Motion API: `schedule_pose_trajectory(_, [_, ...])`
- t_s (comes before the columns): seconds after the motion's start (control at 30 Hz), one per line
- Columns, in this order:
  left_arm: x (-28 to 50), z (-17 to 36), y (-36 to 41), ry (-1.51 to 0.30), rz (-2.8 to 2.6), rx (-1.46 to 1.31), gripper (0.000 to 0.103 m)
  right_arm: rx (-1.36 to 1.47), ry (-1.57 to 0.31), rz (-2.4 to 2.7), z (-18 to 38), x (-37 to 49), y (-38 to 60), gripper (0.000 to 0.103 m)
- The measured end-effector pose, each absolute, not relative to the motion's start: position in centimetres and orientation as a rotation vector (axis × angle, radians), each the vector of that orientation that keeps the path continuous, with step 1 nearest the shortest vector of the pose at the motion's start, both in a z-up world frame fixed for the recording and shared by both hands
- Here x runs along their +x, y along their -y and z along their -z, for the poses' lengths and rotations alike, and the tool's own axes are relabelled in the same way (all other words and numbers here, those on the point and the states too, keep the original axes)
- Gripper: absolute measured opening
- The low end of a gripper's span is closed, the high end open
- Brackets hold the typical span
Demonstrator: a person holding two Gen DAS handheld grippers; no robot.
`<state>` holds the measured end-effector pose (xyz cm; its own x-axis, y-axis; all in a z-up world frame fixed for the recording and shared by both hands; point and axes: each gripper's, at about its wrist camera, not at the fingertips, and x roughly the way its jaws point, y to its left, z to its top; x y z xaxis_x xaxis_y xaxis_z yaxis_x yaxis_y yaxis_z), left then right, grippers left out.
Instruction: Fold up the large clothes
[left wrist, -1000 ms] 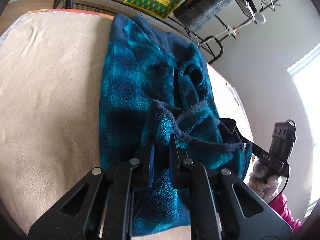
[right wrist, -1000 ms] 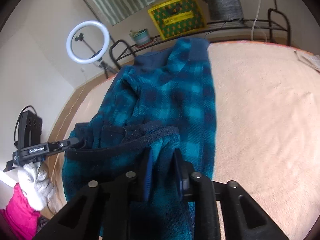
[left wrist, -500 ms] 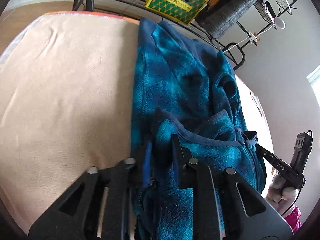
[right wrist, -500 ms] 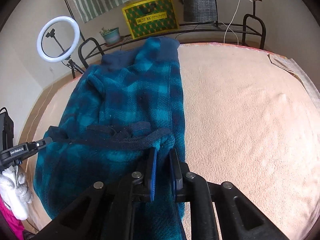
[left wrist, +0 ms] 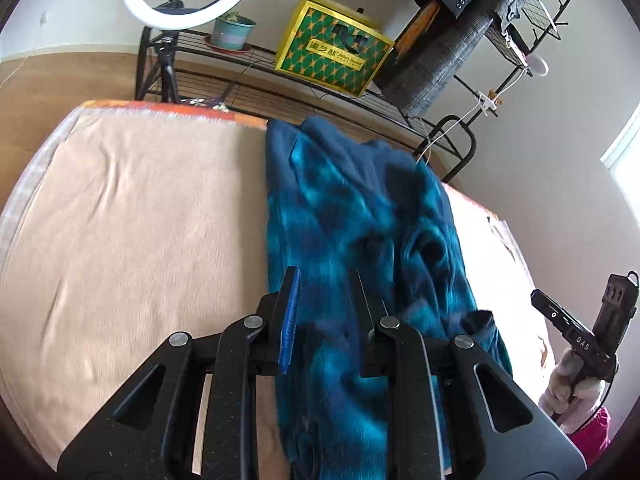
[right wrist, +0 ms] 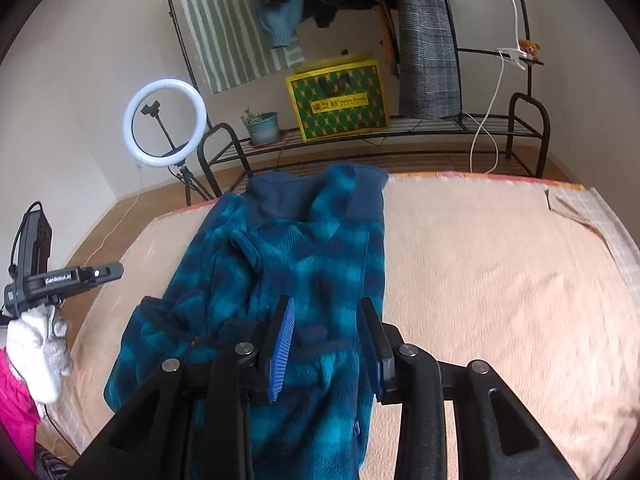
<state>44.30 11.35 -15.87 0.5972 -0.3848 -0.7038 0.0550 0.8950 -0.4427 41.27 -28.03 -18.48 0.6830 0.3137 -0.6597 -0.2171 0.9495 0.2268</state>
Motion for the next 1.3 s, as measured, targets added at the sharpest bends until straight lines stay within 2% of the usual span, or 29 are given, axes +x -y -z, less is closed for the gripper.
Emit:
schedule_pose_trajectory(0.1, [46.7,16.0,-12.0,-0.904,0.285,-0.420,0.025,0.129,-0.777,-0.311,18.1,43.7,28.1,0.033])
schedule_pose_trajectory(0.17, [48.9,16.3,-12.3,-0.918,0.298,-0.426,0.025,0.116,-0.788,-0.302,18.0,45.8,28.6,0.030])
schedule_pose_trajectory(0.33, [53.5,17.2,-12.7,-0.923,0.300,-0.426,0.026,0.136,-0.832,-0.397,17.4,51.6,27.8,0.032])
schedule_pose_trajectory(0.43, [55.9,17.7,-12.7,-0.911,0.309,-0.414,0.026,0.145,-0.870,-0.505,17.7,54.5,25.2,0.046])
schedule_pose_trajectory(0.5, [57.2,18.2,-12.7,-0.907,0.313,-0.415,0.026,0.157,-0.909,-0.587,18.6,56.5,22.7,0.050])
schedule_pose_trajectory(0.7, [59.8,20.5,-13.1,-0.927,0.305,-0.414,0.026,0.183,-1.085,-0.747,23.5,61.4,14.9,0.052])
schedule_pose_trajectory(0.8, [60.3,21.4,-13.7,-0.923,0.306,-0.422,0.026,0.147,-1.144,-0.760,25.7,62.6,12.0,0.058])
schedule_pose_trajectory(0.83, [60.4,21.7,-13.8,-0.923,0.302,-0.424,0.026,0.144,-1.158,-0.770,26.5,62.8,11.1,0.056])
schedule_pose_trajectory(0.87, [60.4,21.9,-13.8,-0.923,0.301,-0.426,0.026,0.139,-1.162,-0.775,26.9,62.8,10.9,0.049])
schedule_pose_trajectory(0.9, [60.5,22.1,-13.9,-0.924,0.298,-0.427,0.026,0.135,-1.169,-0.789,27.3,62.8,10.4,0.013])
schedule_pose_trajectory(0.93, [60.5,22.2,-14.0,-0.922,0.299,-0.429,0.026,0.120,-1.180,-0.791,27.7,62.6,9.9,0.003])
schedule_pose_trajectory(1.0, [60.3,22.1,-14.0,-0.911,0.306,-0.428,0.026,0.060,-1.119,-0.731,27.0,61.5,9.9,0.002])
schedule_pose_trajectory(1.13, [60.5,21.6,-13.2,-0.881,0.333,-0.421,0.026,0.144,-1.041,-0.672,25.2,59.5,13.2,0.001])
schedule_pose_trajectory(1.3, [62.0,22.4,-10.6,-0.899,0.343,-0.351,0.026,0.072,-1.139,-0.619,27.5,60.2,12.3,0.002])
